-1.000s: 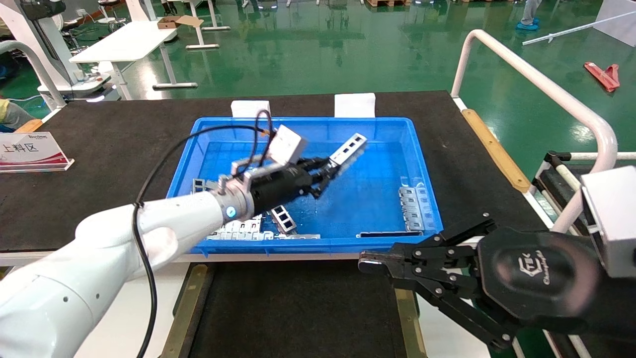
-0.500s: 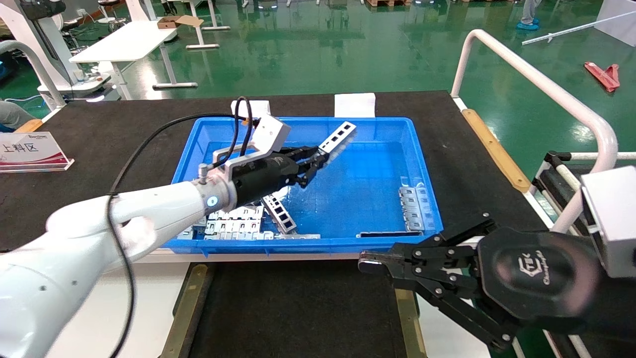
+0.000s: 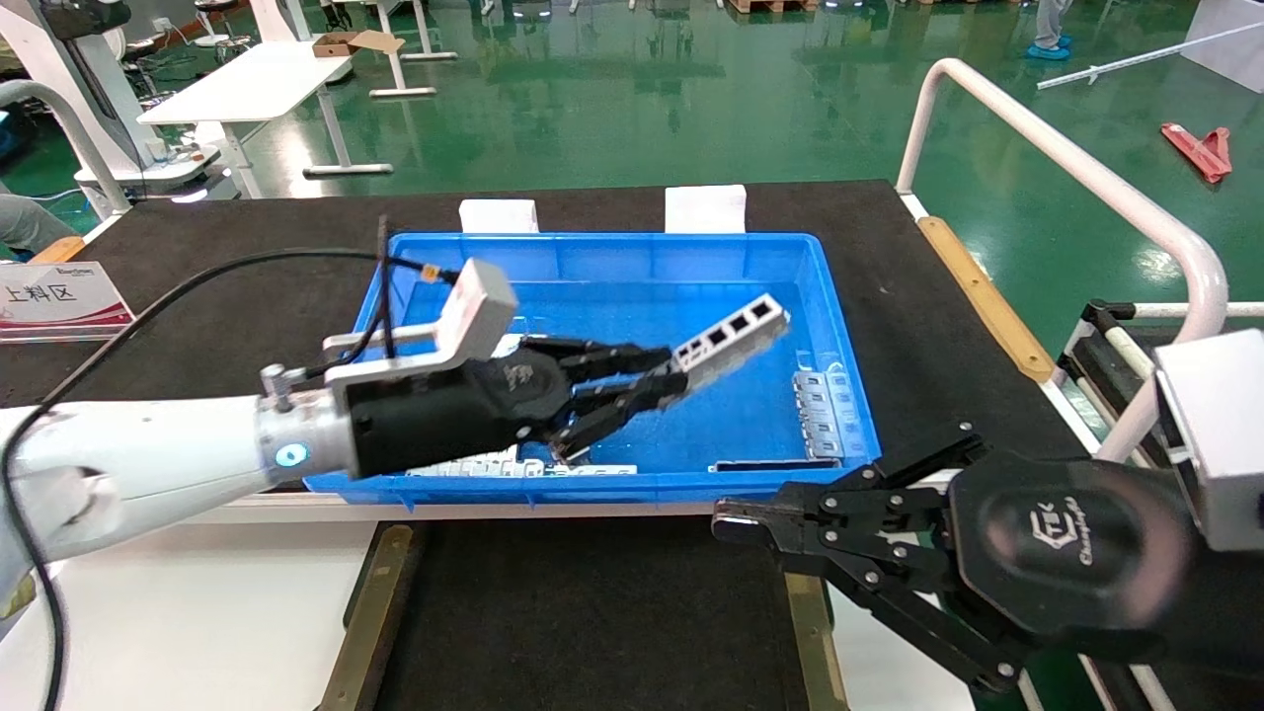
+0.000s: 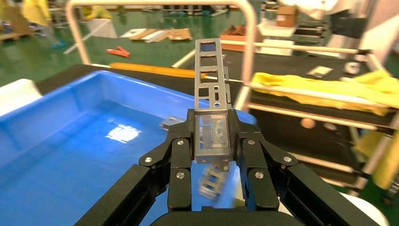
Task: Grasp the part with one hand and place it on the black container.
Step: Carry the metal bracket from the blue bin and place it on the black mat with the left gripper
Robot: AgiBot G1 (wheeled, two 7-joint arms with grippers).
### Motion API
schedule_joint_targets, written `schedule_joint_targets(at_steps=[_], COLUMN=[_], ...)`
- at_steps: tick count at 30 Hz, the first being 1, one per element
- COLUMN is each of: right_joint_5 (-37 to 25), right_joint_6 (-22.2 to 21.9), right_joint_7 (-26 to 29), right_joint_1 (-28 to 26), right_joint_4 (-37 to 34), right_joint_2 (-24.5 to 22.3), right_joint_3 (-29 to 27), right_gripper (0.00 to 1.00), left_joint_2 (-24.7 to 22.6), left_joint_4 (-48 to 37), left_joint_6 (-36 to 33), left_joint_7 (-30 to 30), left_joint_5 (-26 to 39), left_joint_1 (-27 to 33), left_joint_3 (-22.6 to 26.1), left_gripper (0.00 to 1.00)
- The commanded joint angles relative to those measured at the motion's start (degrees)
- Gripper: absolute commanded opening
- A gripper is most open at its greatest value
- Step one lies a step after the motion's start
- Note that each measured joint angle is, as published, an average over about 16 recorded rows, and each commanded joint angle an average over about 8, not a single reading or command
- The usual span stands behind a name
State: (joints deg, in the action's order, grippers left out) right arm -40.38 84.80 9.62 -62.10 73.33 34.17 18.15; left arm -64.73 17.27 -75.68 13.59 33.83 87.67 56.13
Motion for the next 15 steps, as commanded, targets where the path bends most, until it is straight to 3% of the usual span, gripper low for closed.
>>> schedule_joint_targets(at_steps=[1,8,15], right_joint_5=[0.0,0.0,0.0], right_joint_6=[0.0,0.0,0.0], right_joint_7=[0.0,0.0,0.0], right_joint_1=[0.0,0.0,0.0], right_joint_4=[0.0,0.0,0.0], right_joint_2=[0.0,0.0,0.0], right_joint_3=[0.0,0.0,0.0], right_gripper=[0.0,0.0,0.0], left_joint_2=[1.0,5.8,11.5], left_joint_4=[-0.1,5.3,16.2], left_joint_6=[-2.8,-7.6,-6.0], left_joint_7=[-0.1,-2.0,-6.0], left_joint_5=[0.1,-0.4,-1.5], left_joint_1=[0.1,-3.5,-11.3], left_joint_3=[0.2,0.5,1.1], left_gripper=[0.0,0.0,0.0])
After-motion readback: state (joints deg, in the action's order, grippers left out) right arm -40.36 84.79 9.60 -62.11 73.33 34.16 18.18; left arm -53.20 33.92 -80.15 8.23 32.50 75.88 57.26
